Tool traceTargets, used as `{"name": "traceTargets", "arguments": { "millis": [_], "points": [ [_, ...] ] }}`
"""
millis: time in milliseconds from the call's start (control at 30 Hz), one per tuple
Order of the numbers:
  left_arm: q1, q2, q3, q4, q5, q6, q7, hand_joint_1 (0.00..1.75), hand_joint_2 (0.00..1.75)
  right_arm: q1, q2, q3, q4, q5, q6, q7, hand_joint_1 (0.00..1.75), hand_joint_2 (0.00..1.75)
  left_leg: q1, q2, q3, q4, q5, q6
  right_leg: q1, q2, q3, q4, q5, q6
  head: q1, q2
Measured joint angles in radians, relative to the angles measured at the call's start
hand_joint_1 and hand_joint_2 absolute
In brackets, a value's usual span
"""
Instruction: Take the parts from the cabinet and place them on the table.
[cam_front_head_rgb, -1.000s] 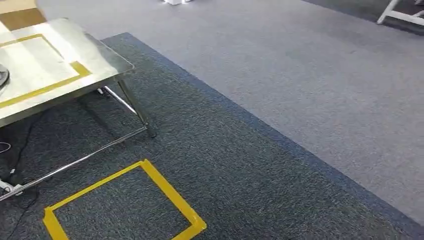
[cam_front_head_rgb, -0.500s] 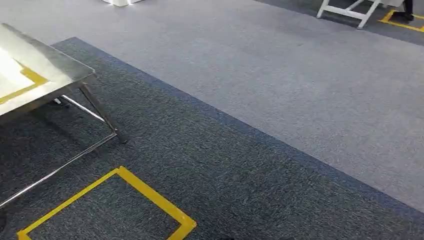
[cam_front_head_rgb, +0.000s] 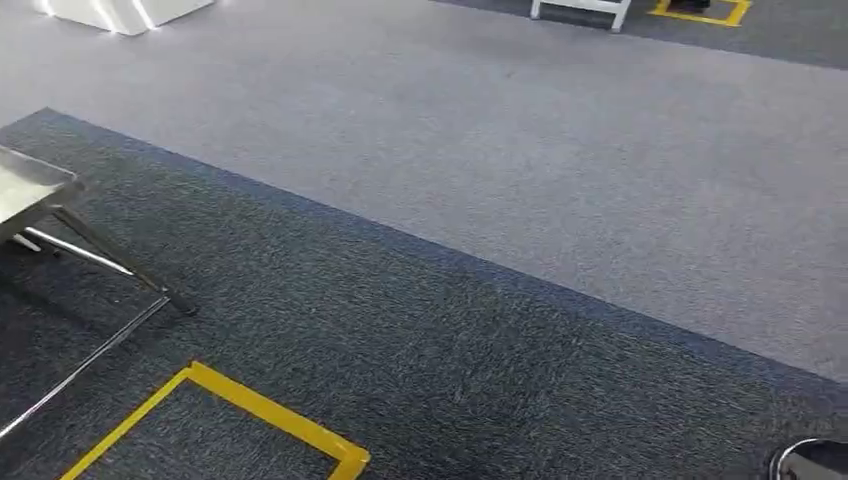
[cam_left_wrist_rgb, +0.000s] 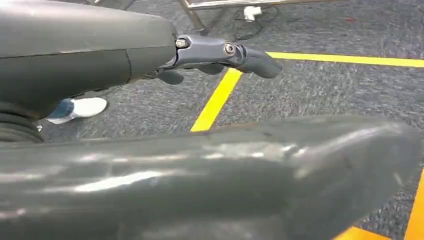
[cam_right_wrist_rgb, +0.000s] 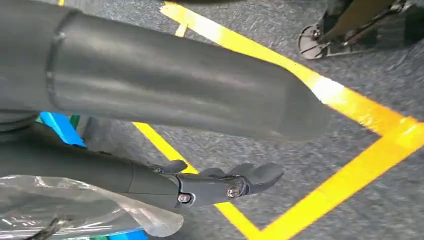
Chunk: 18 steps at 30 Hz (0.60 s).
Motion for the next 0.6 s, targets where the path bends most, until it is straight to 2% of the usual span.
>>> {"name": "traceTargets", "arguments": {
  "millis": [33,67,100,133,167,233,433,467,500,533,567,600],
  "points": [
    [-0.003,0.000,0.008,0.000,0.024,-0.018,0.016,0.00,0.00,0.000,0.000,0.000,0.000,0.002,-0.003,-0.009,0.00,0.00,0.000,-0.007,0.037,-0.089,0.055,0.005,0.000,0.015,0.003,0.001,0.000,0.000,0.000,0.000],
    [-0.006,0.000,0.020,0.000,0.052,-0.041,0.038,0.00,0.00,0.000,0.000,0.000,0.000,0.003,-0.007,-0.021,0.00,0.00,0.000,-0.034,0.073,-0.177,0.103,0.011,0.001,0.028,0.005,0.001,0.000,0.001,-0.001,0.000],
    [-0.008,0.001,0.034,0.000,0.076,-0.054,0.057,0.00,0.00,0.000,0.003,0.000,0.000,0.005,-0.012,-0.036,0.00,0.00,0.002,-0.105,0.090,-0.227,0.111,0.020,-0.001,0.036,-0.001,0.003,0.001,0.005,0.000,0.000],
    [-0.009,-0.002,0.052,0.000,0.101,-0.066,0.075,0.00,0.00,-0.004,0.002,0.000,-0.001,0.007,-0.018,-0.047,0.00,0.00,0.004,-0.107,0.093,-0.250,0.110,0.020,0.000,0.053,-0.010,0.009,0.003,0.012,0.000,0.000],
    [-0.010,-0.002,0.064,0.000,0.120,-0.077,0.087,0.00,0.00,-0.006,0.002,0.000,-0.002,0.009,-0.021,-0.060,0.00,0.00,0.001,-0.096,0.093,-0.253,0.104,0.017,-0.005,0.061,-0.021,0.008,0.008,0.020,-0.005,0.000],
    [-0.015,-0.003,0.098,0.000,0.183,-0.113,0.123,0.00,0.00,-0.002,-0.001,0.000,-0.002,0.012,-0.026,-0.081,0.00,0.00,-0.002,-0.079,0.091,-0.257,0.108,0.023,-0.010,0.083,-0.027,0.000,0.016,0.034,-0.005,0.000],
    [-0.016,-0.004,0.105,0.000,0.198,-0.122,0.132,0.00,0.00,-0.001,-0.003,0.000,-0.002,0.013,-0.026,-0.084,0.00,0.00,0.001,-0.075,0.093,-0.262,0.110,0.026,-0.008,0.086,-0.031,0.000,0.016,0.037,-0.004,0.000],
    [-0.018,-0.005,0.130,0.000,0.235,-0.146,0.156,0.00,0.00,0.001,-0.012,0.000,-0.002,0.016,-0.026,-0.090,0.00,0.00,0.010,-0.061,0.098,-0.274,0.117,0.030,-0.010,0.088,-0.036,0.004,0.013,0.040,-0.003,0.000],
    [-0.020,-0.004,0.139,0.000,0.255,-0.160,0.170,0.00,0.00,0.003,-0.016,0.001,-0.002,0.018,-0.026,-0.094,0.00,0.00,0.008,-0.055,0.099,-0.275,0.118,0.031,-0.008,0.072,-0.037,0.011,0.008,0.040,-0.002,0.000],
    [-0.024,-0.005,0.236,-0.001,0.365,-0.247,0.231,0.00,0.00,-0.004,-0.029,0.003,-0.002,0.033,-0.026,-0.103,0.00,0.00,0.002,0.002,0.100,-0.279,0.118,0.041,-0.004,-0.041,-0.157,0.254,-0.119,0.054,0.005,0.000],
    [-0.029,-0.007,0.322,-0.009,0.455,-0.296,0.241,0.00,0.00,0.000,-0.038,0.007,-0.002,0.035,-0.019,-0.085,0.00,0.00,0.001,0.043,0.099,-0.278,0.116,0.040,-0.008,-0.056,-0.147,0.257,-0.089,0.059,0.006,0.000],
    [-0.031,-0.008,0.342,-0.011,0.466,-0.305,0.242,0.00,0.00,0.002,-0.039,0.007,-0.002,0.038,-0.018,-0.081,0.00,0.00,0.002,0.052,0.100,-0.278,0.115,0.038,-0.008,-0.063,-0.099,0.176,-0.050,0.058,0.006,0.000]
  ]
}}
